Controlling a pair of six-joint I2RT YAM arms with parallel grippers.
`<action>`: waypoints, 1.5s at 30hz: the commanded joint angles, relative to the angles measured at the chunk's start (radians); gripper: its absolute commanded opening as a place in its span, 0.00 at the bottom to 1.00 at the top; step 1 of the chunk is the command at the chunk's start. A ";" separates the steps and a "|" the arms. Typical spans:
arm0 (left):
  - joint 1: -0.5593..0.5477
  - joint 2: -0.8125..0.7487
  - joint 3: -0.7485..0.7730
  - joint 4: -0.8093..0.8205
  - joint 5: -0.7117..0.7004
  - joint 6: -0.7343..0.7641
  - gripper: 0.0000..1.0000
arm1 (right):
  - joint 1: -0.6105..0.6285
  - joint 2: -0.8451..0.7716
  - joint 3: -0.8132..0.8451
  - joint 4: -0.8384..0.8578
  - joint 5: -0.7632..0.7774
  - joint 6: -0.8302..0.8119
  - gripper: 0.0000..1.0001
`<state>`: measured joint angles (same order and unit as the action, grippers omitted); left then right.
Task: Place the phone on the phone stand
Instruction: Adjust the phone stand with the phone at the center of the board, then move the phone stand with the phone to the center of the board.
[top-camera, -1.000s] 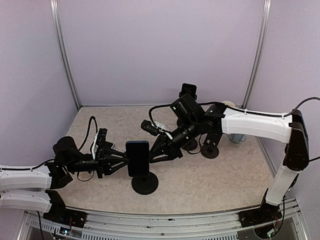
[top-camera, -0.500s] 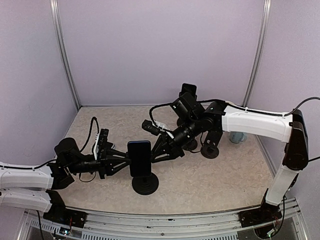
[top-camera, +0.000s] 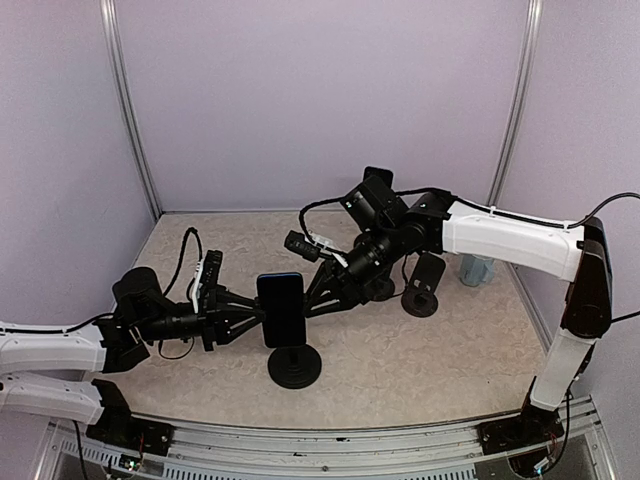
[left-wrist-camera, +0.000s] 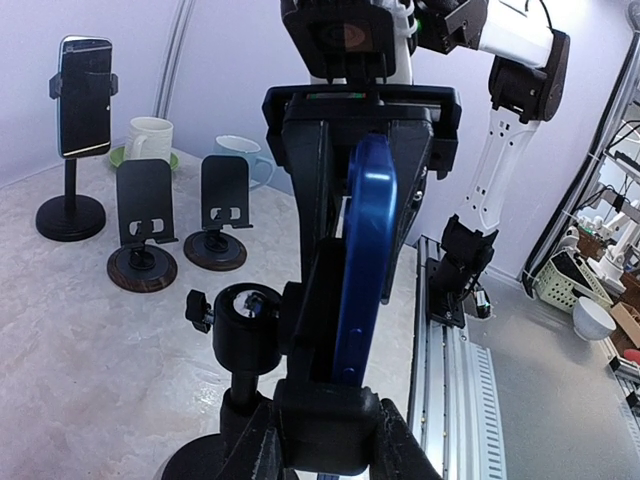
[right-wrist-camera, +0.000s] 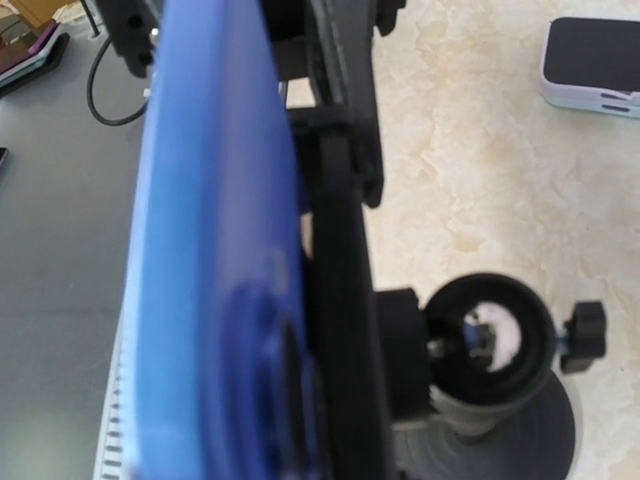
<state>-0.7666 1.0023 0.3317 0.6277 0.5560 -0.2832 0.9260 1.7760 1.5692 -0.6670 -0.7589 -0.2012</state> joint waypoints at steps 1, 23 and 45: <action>-0.020 0.017 0.043 0.050 0.004 0.023 0.06 | 0.014 0.024 0.037 0.056 -0.014 0.040 0.24; 0.054 -0.095 0.145 -0.087 -0.050 0.120 0.99 | -0.086 0.092 0.260 0.004 -0.058 -0.005 0.07; 0.079 -0.367 -0.037 -0.175 -0.112 0.036 0.99 | -0.303 0.260 0.440 0.230 -0.083 -0.006 0.06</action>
<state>-0.6842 0.6651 0.3183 0.4534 0.4580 -0.2207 0.6647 2.0136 1.8954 -0.6014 -0.7773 -0.1944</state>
